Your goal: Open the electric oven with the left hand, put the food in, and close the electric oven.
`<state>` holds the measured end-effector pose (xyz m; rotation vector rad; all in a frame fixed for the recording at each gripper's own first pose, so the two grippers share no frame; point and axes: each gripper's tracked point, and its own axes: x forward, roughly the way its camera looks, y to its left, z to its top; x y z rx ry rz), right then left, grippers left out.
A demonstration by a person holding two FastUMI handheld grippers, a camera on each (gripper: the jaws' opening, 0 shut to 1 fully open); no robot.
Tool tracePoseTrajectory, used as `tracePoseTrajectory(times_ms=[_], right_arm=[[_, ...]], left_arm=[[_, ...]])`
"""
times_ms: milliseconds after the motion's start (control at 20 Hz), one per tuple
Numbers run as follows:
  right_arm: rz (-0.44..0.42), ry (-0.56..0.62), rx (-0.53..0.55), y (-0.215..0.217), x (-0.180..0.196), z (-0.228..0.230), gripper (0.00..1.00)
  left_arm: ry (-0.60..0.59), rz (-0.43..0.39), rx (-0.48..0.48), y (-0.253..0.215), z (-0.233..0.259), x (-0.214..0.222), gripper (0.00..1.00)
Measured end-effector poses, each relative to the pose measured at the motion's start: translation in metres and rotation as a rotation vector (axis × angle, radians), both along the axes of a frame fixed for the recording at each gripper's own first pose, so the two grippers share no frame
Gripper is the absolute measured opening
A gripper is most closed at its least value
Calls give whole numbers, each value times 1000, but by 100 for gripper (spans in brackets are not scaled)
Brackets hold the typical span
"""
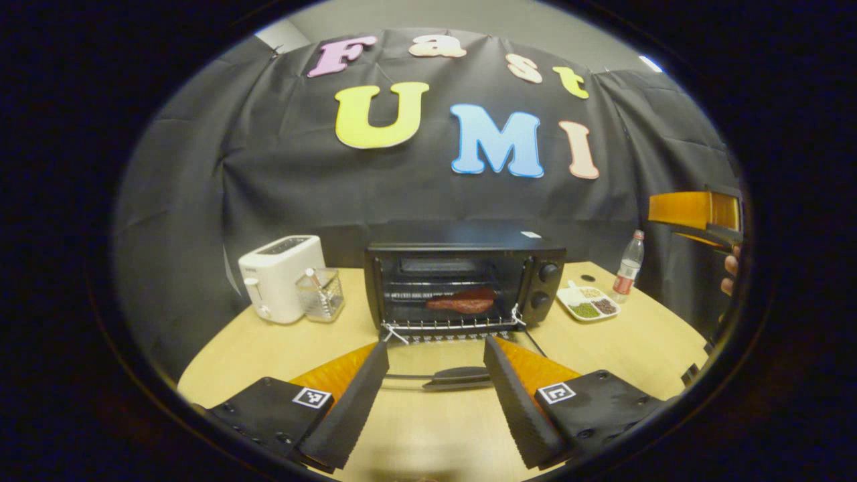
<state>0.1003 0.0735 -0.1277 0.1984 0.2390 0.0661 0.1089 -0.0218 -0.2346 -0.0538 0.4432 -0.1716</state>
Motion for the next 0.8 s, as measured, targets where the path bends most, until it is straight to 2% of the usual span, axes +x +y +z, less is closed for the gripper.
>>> tracePoseTrajectory(times_ms=[100,200,250,350,400,500,600,650,700,750,800], right_arm=[[-23,-10,-12,-11,-6,6,97],[-43,-21,-36,-20,-11,12,97],[-54,-28,-57,-25,-12,14,97],[-72,-45,-104,-33,-16,21,97],[-75,-51,-127,-36,-17,24,97],[-79,-58,-161,-37,-21,26,97],[-86,-54,-172,-39,-23,28,97],[-89,-49,-168,-40,-25,28,96],[-90,-46,-160,-39,-26,28,96],[-93,-43,-151,-41,-26,27,96],[-99,-39,-144,-43,-26,27,96]], left_arm=[[60,-12,-19,-12,-20,1,96],[119,-31,-30,-23,-42,0,100],[145,-41,-31,-28,-52,0,96],[192,-56,-26,-36,-71,1,100],[214,-61,-24,-40,-81,2,96],[257,-69,-28,-48,-97,2,96],[293,-67,-30,-54,-112,5,97],[307,-59,-25,-55,-119,7,100],[321,-55,-20,-53,-125,4,97],[330,-48,-9,-51,-130,6,100],[335,-44,1,-49,-134,7,96]])
